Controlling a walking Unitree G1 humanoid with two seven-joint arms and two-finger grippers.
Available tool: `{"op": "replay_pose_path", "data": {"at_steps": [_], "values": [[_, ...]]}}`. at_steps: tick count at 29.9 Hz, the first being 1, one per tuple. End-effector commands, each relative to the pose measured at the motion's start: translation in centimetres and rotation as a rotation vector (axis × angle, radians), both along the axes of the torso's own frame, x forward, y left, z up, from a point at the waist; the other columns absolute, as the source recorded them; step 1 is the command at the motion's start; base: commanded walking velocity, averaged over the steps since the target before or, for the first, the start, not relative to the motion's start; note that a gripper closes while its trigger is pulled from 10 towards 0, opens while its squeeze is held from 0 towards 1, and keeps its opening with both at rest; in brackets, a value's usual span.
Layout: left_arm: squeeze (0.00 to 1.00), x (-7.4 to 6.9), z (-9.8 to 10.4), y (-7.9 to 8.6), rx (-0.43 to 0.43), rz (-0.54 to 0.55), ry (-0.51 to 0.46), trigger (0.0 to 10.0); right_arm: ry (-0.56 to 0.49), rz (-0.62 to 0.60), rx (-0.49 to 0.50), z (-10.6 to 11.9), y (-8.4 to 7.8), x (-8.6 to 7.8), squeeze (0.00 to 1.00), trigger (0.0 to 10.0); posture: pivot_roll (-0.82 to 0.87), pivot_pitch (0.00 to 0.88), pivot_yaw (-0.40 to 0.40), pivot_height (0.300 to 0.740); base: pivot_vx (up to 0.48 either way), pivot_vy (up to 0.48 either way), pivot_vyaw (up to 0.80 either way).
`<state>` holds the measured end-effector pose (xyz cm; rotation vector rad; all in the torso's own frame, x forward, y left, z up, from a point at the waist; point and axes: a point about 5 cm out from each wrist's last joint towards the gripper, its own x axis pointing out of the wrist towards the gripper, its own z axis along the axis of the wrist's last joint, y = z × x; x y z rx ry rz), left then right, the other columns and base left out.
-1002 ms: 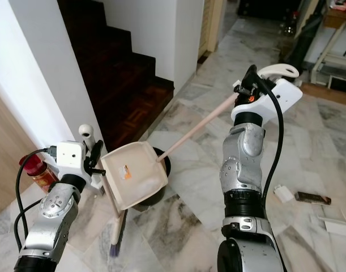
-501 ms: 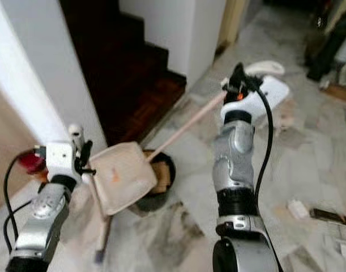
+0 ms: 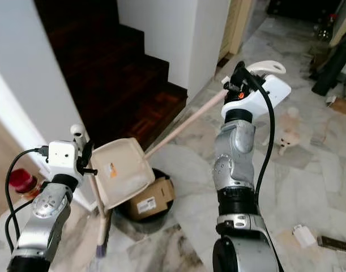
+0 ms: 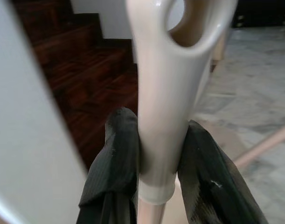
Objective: Sweep floor
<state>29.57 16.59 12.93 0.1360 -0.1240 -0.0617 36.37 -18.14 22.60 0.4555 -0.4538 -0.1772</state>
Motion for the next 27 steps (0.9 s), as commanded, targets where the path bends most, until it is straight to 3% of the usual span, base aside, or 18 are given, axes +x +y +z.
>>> {"op": "replay_pose_path", "data": {"at_steps": [1, 12, 21, 27], "values": [[0.0, 0.1, 1.4, 0.2, -0.019, -0.013, -0.062, 10.0, -0.084, 0.006, 0.005, 2.1, 0.5, -0.1, 0.0, 10.0, 0.07, 0.051, -0.018, 0.74, 0.0, 0.0, 0.0], [0.0, 0.1, 1.4, 0.0, -0.025, -0.028, -0.065, 10.0, -0.172, 0.033, -0.02, 3.9, 1.1, -0.3, 0.0, 10.0, 0.06, 0.052, -0.016, 0.74, 0.0, 0.0, 0.0], [0.0, -0.1, 1.3, -0.1, -0.025, -0.038, -0.068, 10.0, -0.334, 0.096, -0.205, 6.7, 3.3, -1.2, 0.0, 10.0, 0.06, 0.059, -0.017, 0.74, 0.0, 0.0, 0.0], [0.0, -0.2, 1.4, -0.2, -0.025, -0.05, -0.075, 10.0, -0.431, 0.164, -0.263, 7.8, 4.8, -2.2, 0.0, 10.0, 0.06, 0.061, -0.015, 0.74, 0.0, 0.0, 0.0]]}}
